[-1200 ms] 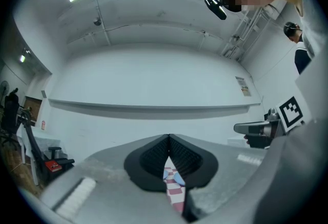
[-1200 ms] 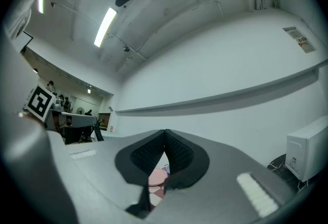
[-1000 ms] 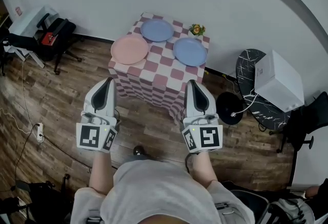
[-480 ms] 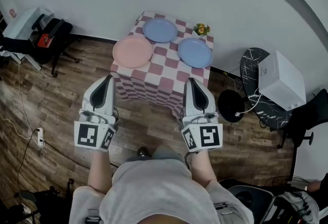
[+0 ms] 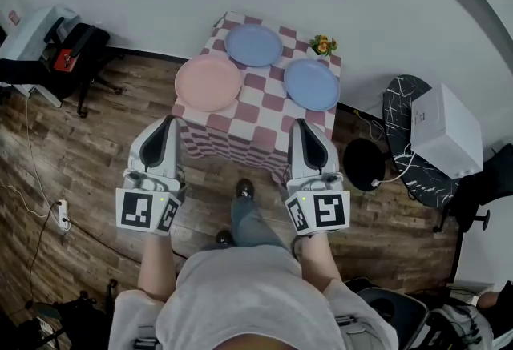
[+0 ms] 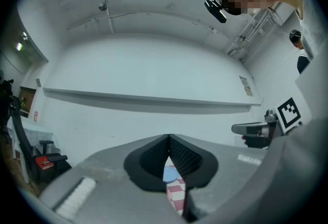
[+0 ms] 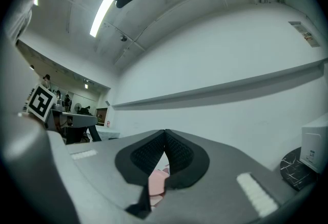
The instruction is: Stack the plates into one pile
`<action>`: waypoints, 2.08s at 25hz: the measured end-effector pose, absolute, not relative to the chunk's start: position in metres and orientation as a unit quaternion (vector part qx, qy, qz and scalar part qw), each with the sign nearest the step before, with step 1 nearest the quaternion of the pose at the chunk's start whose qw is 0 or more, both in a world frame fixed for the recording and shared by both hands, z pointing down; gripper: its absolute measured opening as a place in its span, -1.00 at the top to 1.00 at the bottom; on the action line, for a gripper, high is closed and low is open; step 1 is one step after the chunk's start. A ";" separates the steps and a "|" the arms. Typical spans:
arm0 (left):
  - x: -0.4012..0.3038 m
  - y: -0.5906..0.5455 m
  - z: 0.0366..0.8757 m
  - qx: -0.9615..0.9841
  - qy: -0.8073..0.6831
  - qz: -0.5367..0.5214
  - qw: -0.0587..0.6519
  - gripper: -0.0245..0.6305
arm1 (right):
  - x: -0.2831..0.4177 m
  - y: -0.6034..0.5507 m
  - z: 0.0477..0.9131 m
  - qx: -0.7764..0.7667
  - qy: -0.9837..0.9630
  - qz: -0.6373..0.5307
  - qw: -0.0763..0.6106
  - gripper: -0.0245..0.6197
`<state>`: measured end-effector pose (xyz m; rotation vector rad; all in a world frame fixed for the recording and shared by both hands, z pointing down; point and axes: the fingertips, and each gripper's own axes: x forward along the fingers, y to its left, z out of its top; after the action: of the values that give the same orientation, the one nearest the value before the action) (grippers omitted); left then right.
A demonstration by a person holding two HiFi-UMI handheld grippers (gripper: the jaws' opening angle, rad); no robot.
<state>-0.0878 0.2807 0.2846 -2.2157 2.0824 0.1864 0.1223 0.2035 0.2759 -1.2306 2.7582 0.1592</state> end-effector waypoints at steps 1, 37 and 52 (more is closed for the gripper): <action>-0.092 0.273 0.285 -0.724 0.686 0.060 0.048 0.91 | 0.117 0.194 0.276 -0.402 0.912 0.052 0.059 0.92; -0.162 0.077 0.257 -0.637 0.762 0.059 0.098 0.91 | 0.025 -0.047 0.257 -0.290 0.952 0.042 0.084 0.92; -0.237 0.003 0.303 -0.663 0.748 0.028 0.026 0.91 | -0.048 -0.107 0.302 -0.310 0.950 -0.010 0.028 0.92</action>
<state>-0.2374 0.0035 0.3027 -2.0493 2.3101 0.0869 -0.0482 -0.1073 0.3022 -0.9568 2.9336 -0.0304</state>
